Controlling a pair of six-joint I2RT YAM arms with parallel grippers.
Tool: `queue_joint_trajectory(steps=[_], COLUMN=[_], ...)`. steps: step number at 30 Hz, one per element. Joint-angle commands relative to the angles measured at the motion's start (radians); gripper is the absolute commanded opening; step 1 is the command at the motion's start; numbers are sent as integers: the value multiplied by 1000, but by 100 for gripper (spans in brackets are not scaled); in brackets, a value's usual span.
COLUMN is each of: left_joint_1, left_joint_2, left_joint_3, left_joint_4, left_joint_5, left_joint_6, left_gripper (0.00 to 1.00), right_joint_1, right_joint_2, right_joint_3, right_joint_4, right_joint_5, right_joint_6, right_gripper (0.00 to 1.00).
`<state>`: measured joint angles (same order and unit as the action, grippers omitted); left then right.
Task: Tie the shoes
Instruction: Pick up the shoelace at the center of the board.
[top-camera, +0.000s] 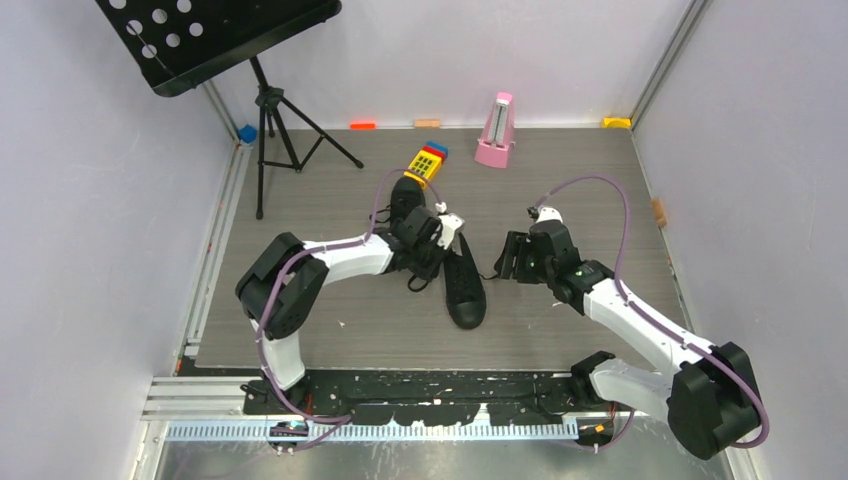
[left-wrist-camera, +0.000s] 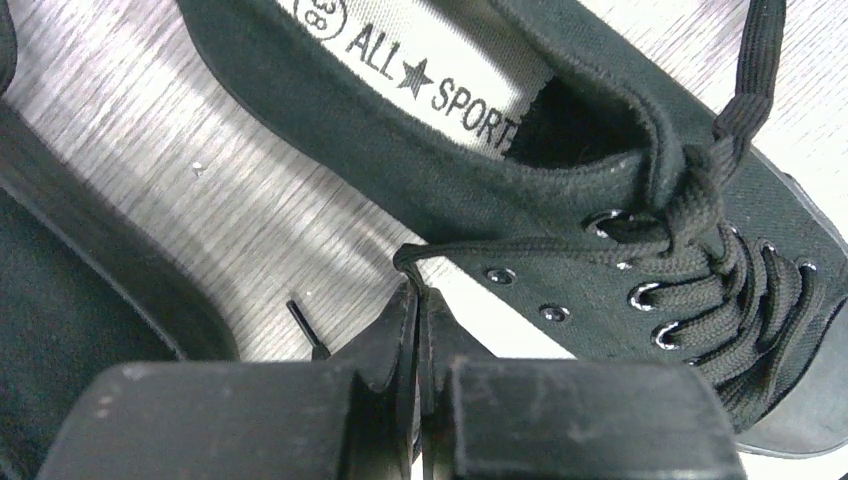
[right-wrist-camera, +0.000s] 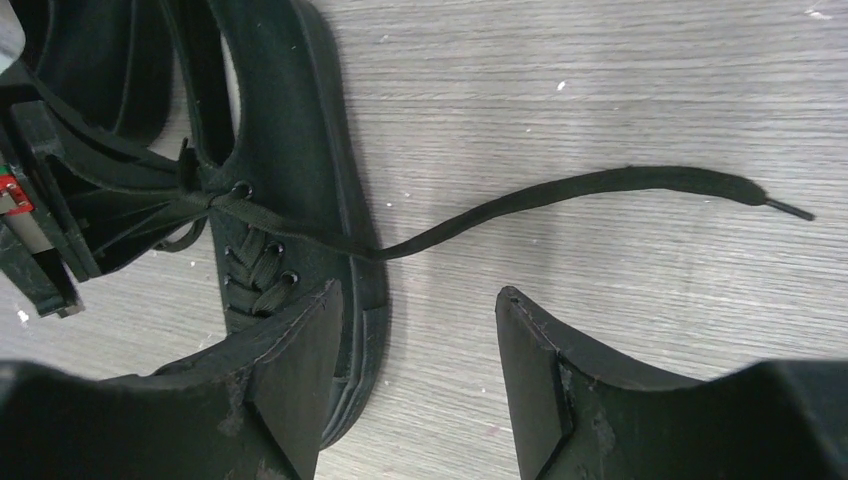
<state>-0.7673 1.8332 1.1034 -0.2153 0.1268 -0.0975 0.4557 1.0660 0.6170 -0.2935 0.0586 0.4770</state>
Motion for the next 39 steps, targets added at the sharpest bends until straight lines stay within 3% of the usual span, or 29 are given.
queue_joint_trajectory(steps=[1,7,12,17,25,33,39], left_joint_1=[2,6,49,137,137,137,137], left_joint_2=[-90,-292,-350,-379,-368,-349,-313], left_joint_3=[-100,-276,-328,-365,-388,-365,-345], left_joint_4=[132,311,350,389,507,597,660], left_joint_5=[-41,-88,-150,-26,113,159,208], left_joint_6=[-32,-40,-97,-176,-161,-157,-156], left_gripper=[0,0,0,0,0,0,0], right_joint_1=[-2,-2,5,61,153,151,152], right_joint_2=[-2,18,82,162,197,76,176], right_joint_3=[-15,-63,-74,-112,-79,94,227], right_joint_4=[65,74,103,196,270,77,114], right_joint_5=[-94,-116,-156,-166,-210,-184,-250], right_joint_6=[25,56,102,157,204,17,-117], right_gripper=[61,57,53,50,49,49,46])
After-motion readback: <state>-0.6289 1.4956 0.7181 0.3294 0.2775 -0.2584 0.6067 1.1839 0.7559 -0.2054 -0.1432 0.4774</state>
